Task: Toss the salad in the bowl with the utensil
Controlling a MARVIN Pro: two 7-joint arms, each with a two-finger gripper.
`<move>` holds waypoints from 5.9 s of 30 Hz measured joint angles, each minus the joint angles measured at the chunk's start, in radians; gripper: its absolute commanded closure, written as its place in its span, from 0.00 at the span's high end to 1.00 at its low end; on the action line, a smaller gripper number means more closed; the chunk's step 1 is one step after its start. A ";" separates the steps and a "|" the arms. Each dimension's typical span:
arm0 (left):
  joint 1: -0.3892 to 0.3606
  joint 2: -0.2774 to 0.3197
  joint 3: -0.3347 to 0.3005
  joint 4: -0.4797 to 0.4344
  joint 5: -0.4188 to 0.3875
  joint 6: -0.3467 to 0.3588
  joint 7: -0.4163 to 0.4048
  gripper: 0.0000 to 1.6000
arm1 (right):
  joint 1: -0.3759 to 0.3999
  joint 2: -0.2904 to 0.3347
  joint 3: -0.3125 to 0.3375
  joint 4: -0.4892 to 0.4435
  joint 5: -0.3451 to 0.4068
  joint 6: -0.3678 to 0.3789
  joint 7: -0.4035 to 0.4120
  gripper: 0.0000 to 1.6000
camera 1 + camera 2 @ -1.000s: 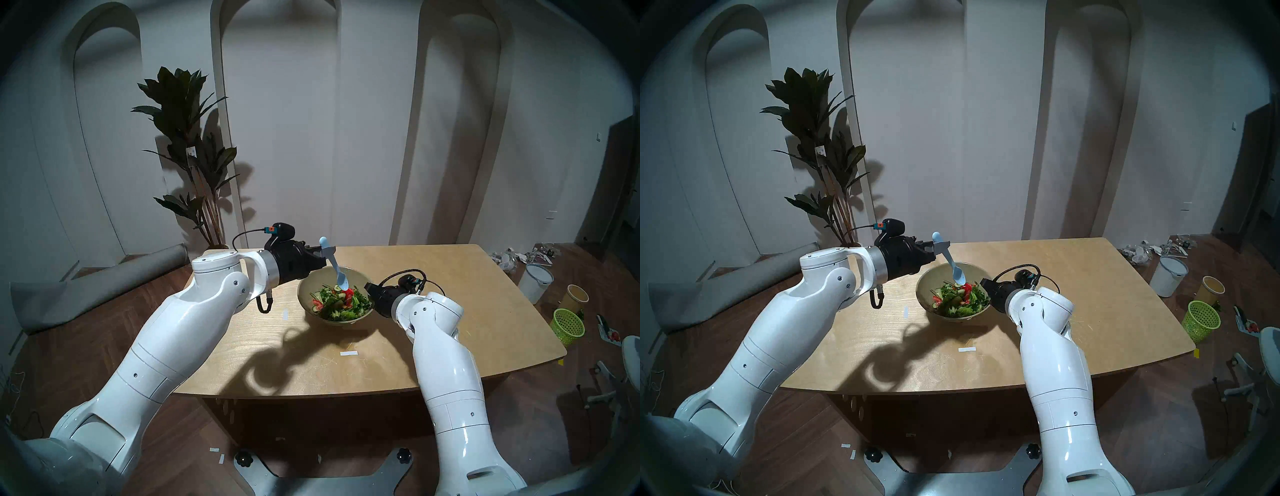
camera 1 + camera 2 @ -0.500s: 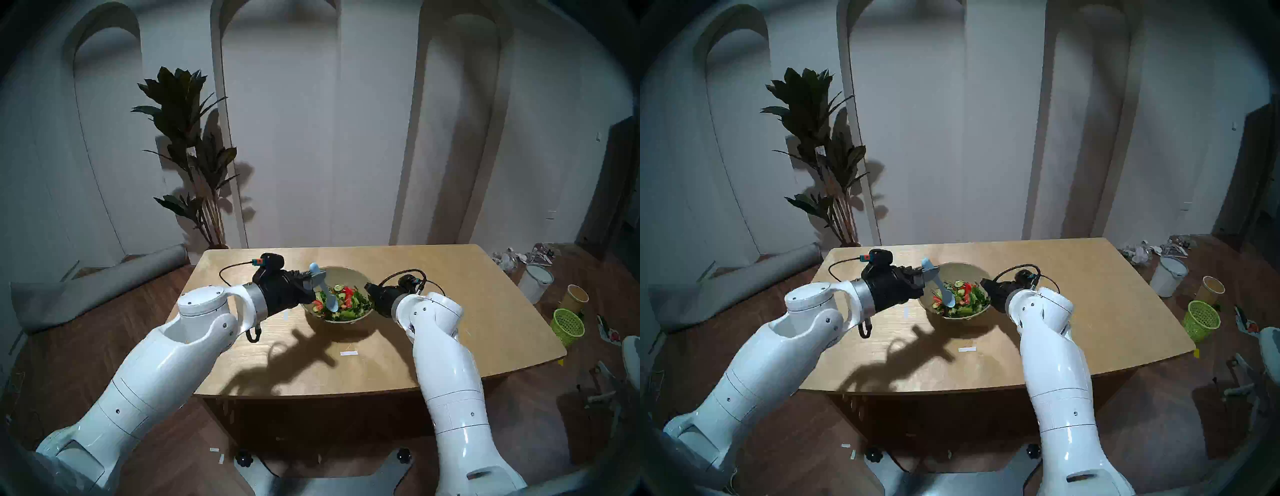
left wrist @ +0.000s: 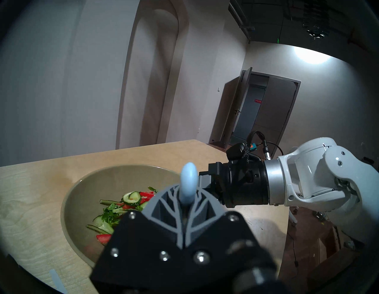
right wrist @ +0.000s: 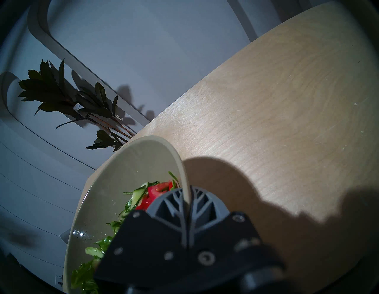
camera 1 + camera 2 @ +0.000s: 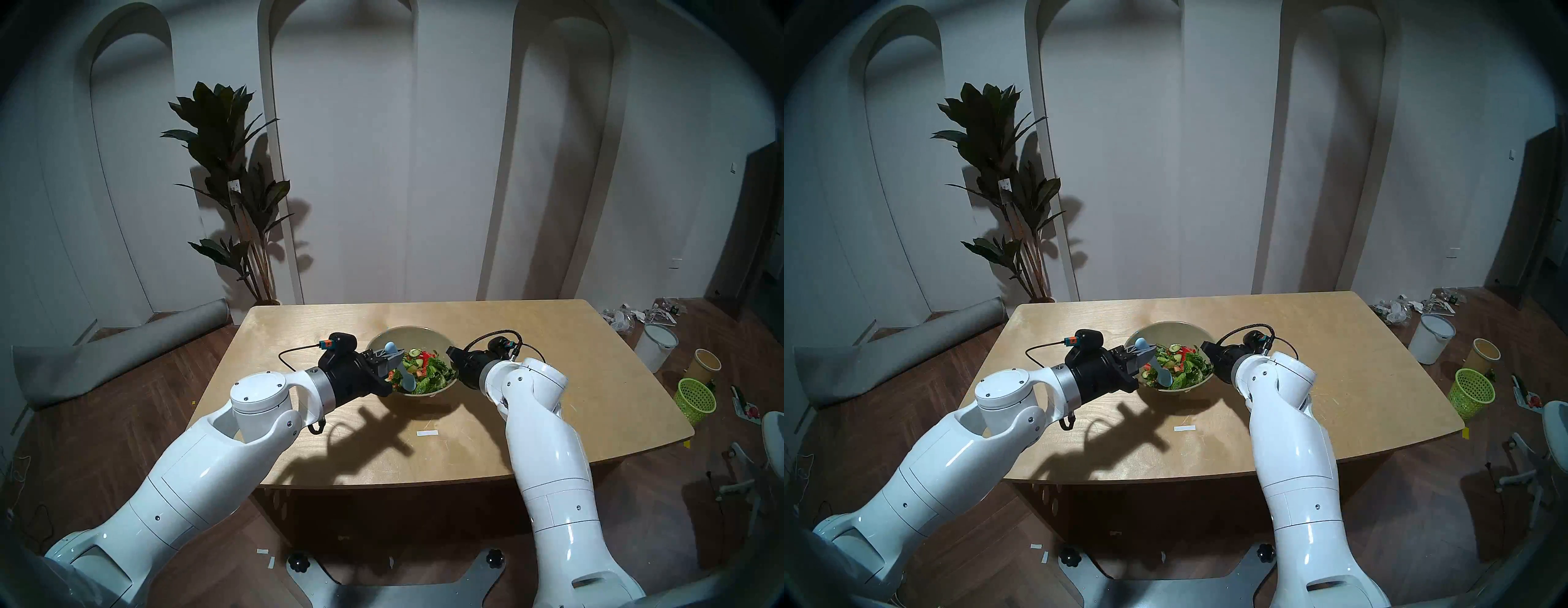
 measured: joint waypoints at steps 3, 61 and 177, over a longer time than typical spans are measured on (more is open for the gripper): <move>-0.009 -0.005 0.017 0.013 0.027 -0.011 -0.001 0.00 | 0.000 0.000 0.000 0.000 0.000 0.000 0.000 0.00; -0.152 -0.238 0.107 0.392 0.364 -0.411 0.254 0.00 | 0.000 0.000 0.000 0.000 0.000 0.000 0.000 0.00; -0.279 -0.139 0.048 0.319 0.064 0.011 -0.179 0.00 | 0.000 0.000 -0.001 0.000 0.001 -0.001 0.000 0.00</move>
